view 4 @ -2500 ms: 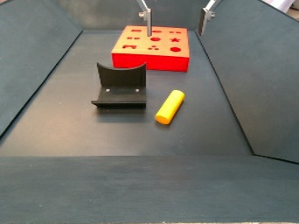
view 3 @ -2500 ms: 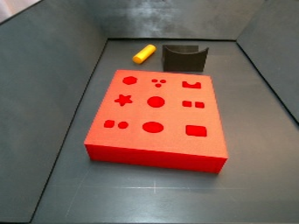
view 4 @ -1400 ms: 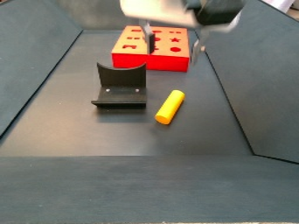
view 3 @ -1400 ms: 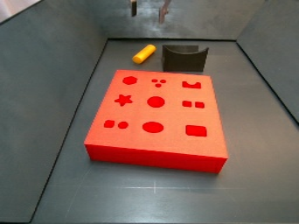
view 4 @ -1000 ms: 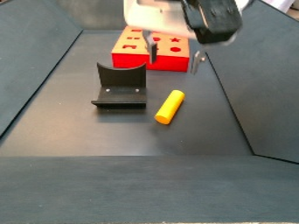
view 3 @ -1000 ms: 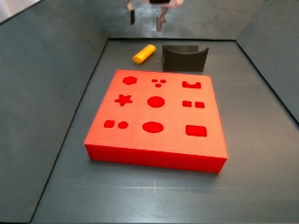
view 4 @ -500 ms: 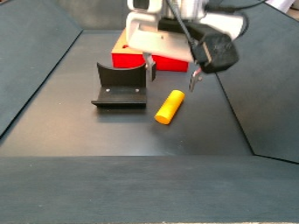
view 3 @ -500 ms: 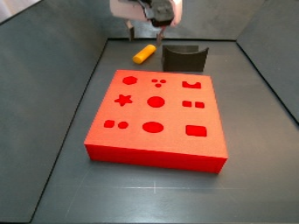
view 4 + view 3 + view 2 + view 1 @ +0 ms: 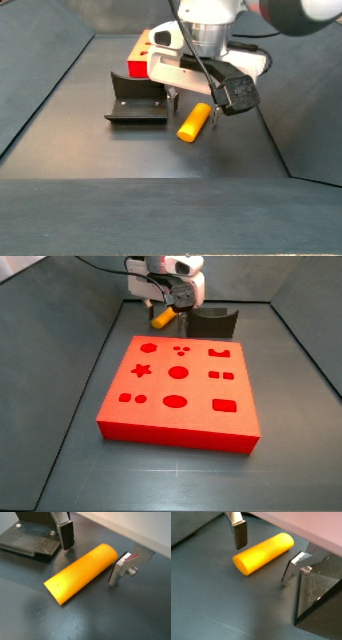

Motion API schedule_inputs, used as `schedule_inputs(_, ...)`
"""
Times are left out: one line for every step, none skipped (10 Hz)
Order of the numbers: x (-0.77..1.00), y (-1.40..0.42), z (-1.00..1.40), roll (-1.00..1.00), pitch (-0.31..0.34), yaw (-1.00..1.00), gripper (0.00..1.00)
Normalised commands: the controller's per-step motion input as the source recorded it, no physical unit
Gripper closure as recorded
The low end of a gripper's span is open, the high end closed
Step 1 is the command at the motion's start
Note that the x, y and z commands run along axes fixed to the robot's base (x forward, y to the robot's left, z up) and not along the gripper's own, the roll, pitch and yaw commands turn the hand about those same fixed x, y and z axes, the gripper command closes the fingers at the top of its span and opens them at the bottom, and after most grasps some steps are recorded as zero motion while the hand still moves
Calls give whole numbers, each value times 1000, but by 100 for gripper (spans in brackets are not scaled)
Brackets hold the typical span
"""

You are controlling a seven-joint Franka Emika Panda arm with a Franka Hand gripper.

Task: Pick up the oval object. Move up. Place the oval object on the fixture. Regrasp the oval object. Move to above the board. Insert the oval object.
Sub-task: Pick up the oval object.

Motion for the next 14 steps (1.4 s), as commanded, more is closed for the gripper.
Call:
schedule_inputs(-100,-6,-391,1,-96,0,0)
schedule_inputs(-9,0,-151,0,-57,0,0)
schedule_inputs(0,0,0,-4,0,0,0)
schedule_inputs(-71,0,54,-89,-44,0,0)
schedule_inputs(-94,0,169,-106,-107,0,0)
schedule_inputs(-49,0,9,-54,-80,0,0)
schedule_inputs(-83,0,134,-37,-59,0,0)
schedule_inputs(-197,-14,46,0,-99,0,0)
schedule_inputs(0,0,0,0,0,0,100)
schedule_inputs(0,0,0,0,0,0,100)
schedule_inputs(0,0,0,0,0,0,100)
schedule_inputs(0,0,0,0,0,0,100)
schedule_inputs(0,0,0,0,0,0,100)
schedule_inputs(0,0,0,0,0,0,100)
